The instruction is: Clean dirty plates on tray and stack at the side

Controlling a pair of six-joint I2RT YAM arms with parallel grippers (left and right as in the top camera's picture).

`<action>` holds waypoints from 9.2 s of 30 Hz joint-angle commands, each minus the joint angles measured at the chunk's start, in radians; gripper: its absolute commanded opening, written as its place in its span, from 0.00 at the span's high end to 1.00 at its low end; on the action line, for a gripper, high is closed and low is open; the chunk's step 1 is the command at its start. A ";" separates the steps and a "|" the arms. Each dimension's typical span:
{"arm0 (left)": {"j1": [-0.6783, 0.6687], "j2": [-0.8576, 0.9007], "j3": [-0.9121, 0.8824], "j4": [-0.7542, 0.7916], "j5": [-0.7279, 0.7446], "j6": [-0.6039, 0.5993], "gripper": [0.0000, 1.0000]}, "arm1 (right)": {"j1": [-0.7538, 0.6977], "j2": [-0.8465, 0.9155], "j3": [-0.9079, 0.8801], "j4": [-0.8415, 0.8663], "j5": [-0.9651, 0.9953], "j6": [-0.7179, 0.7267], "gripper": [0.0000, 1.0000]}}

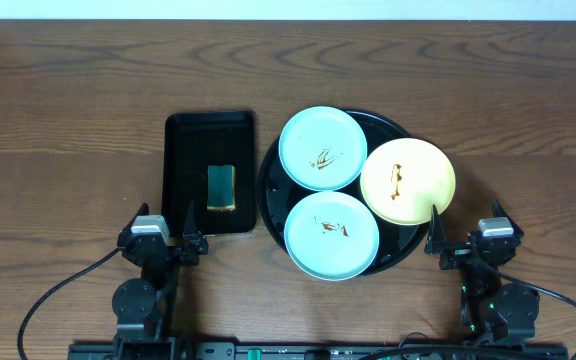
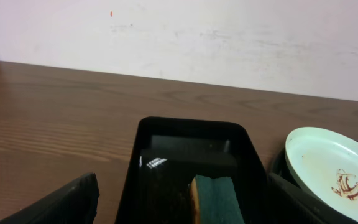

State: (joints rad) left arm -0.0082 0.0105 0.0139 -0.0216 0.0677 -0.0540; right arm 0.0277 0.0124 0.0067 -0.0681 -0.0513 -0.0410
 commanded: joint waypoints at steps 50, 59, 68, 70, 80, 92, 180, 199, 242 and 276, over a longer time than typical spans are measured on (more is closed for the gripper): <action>0.004 -0.006 -0.010 -0.044 0.006 0.009 0.16 | 0.007 -0.006 -0.001 -0.003 -0.002 -0.009 0.01; 0.004 -0.006 -0.010 -0.044 0.006 0.009 0.16 | 0.007 -0.006 -0.001 -0.003 -0.002 -0.009 0.01; 0.004 -0.006 -0.010 -0.044 0.006 0.009 0.16 | 0.007 -0.006 -0.001 -0.003 -0.002 -0.009 0.01; 0.004 -0.006 -0.010 -0.044 0.006 0.009 0.16 | 0.007 -0.006 -0.001 -0.003 -0.002 -0.009 0.01; 0.004 -0.006 -0.010 -0.044 0.006 0.009 0.16 | 0.007 -0.006 -0.001 -0.003 -0.002 -0.009 0.01; 0.004 -0.006 -0.010 -0.044 0.006 0.009 0.16 | 0.007 -0.006 -0.001 -0.003 -0.002 -0.009 0.01; 0.004 0.975 0.932 -0.772 0.030 -0.124 0.16 | 0.003 0.897 0.736 -0.551 -0.023 0.222 0.01; -0.016 1.176 1.036 -0.727 0.029 -0.119 0.17 | 0.003 1.125 0.925 -0.703 0.021 0.182 0.01; -0.117 1.753 1.036 -0.537 0.092 -0.112 0.44 | 0.004 1.127 0.925 -0.703 0.021 0.182 0.01; -0.189 1.757 1.022 -0.564 -0.002 -0.127 0.85 | 0.004 1.127 0.925 -0.707 0.021 0.182 0.01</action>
State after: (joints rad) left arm -0.1947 1.7557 1.0332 -0.5785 0.0895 -0.1833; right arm 0.0277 1.1381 0.9100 -0.7738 -0.0437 0.1490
